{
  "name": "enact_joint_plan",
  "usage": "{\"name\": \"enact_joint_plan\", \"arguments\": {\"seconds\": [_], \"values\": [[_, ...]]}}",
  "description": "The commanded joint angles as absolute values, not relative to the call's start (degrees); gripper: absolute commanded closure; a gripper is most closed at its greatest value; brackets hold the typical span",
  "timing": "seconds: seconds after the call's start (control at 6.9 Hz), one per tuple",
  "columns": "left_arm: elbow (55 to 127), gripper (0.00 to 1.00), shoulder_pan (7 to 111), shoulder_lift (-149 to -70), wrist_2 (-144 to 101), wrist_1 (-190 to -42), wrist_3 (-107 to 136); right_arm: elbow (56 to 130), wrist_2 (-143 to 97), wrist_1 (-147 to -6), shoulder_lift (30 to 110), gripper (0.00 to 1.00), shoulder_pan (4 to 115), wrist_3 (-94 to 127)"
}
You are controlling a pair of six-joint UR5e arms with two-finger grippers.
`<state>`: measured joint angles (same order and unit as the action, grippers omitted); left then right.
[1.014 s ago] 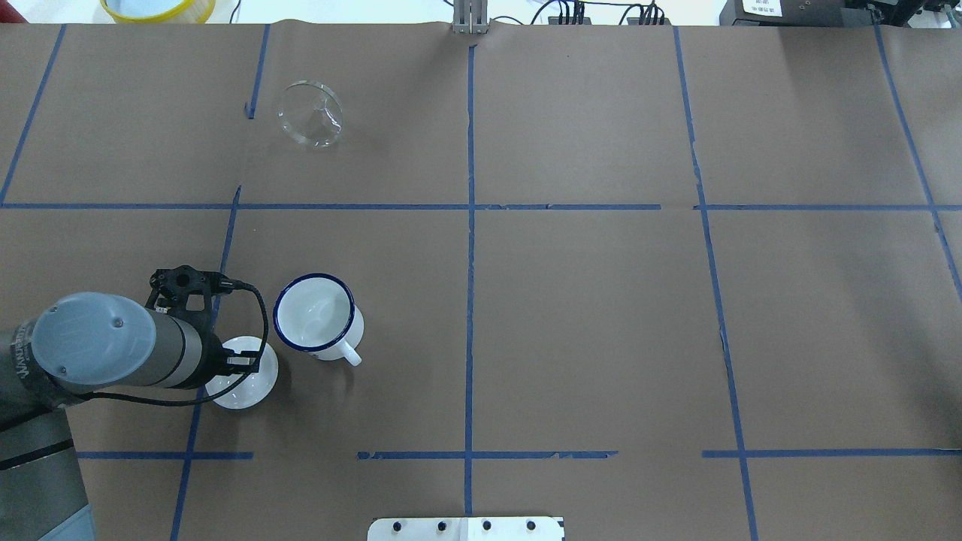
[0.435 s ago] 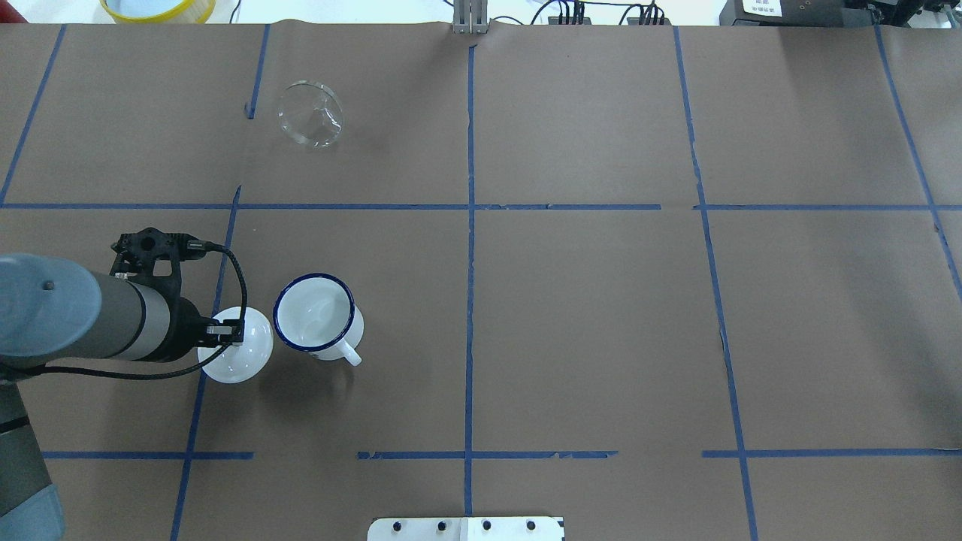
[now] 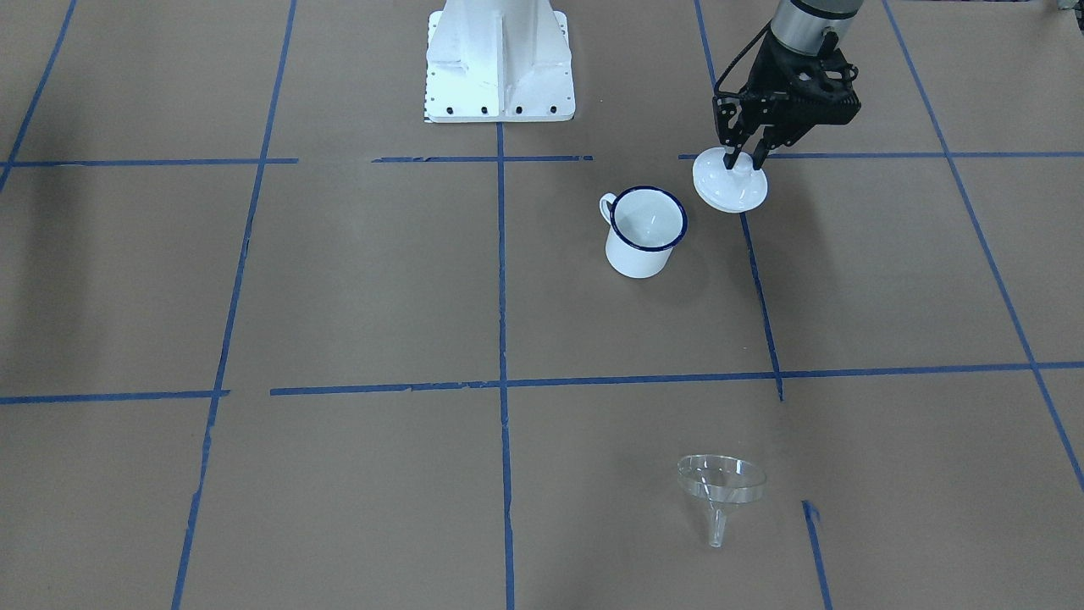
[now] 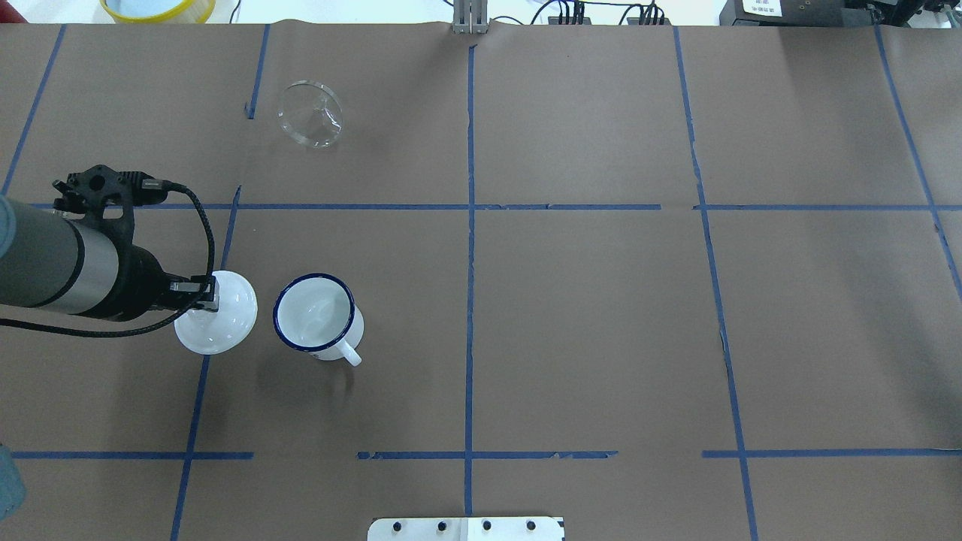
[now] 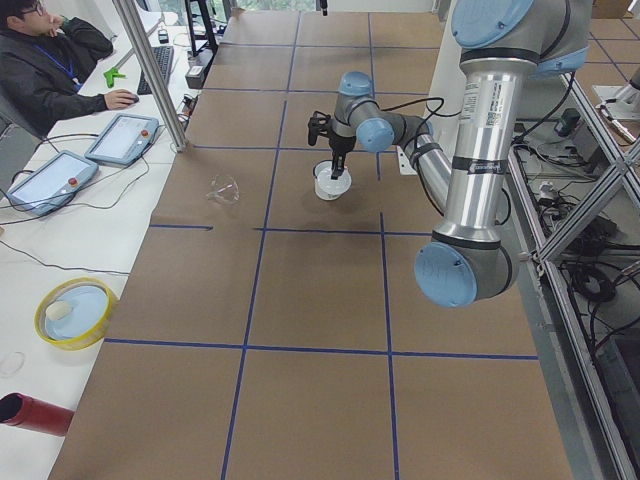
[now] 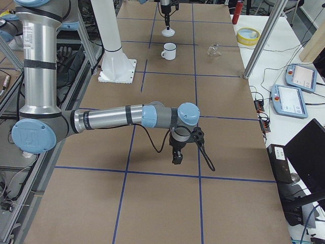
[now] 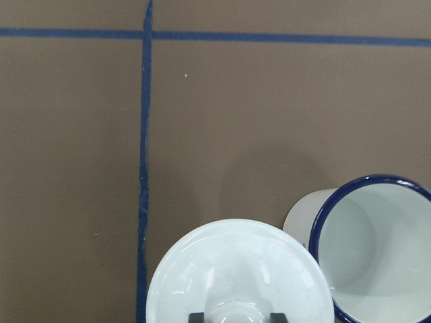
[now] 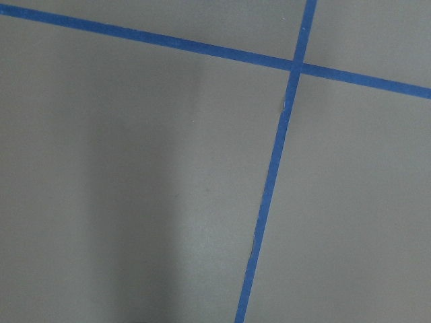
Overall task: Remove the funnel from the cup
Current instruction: 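Lift the white funnel and carry it over the white mug with the left gripper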
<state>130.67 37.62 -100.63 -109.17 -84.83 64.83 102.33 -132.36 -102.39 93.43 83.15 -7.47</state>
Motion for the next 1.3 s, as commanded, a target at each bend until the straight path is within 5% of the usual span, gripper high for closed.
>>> {"name": "enact_joint_plan", "arguments": {"seconds": [0.0,0.29,1.16], "values": [[124.51,1.0,37.62,-114.9,-110.48,-73.41,65.21,102.39,-132.36,-102.39,93.43,0.0,83.14,-7.47],[118.41,1.0,37.35,-116.37,-110.48,-75.92,65.65,102.31,-132.36,-102.39,93.43,0.0,83.14,-7.47],[117.86,1.0,33.49,-116.54,-110.04,-77.16,70.4,102.39,-132.36,-102.39,93.43,0.0,83.14,-7.47]]}}
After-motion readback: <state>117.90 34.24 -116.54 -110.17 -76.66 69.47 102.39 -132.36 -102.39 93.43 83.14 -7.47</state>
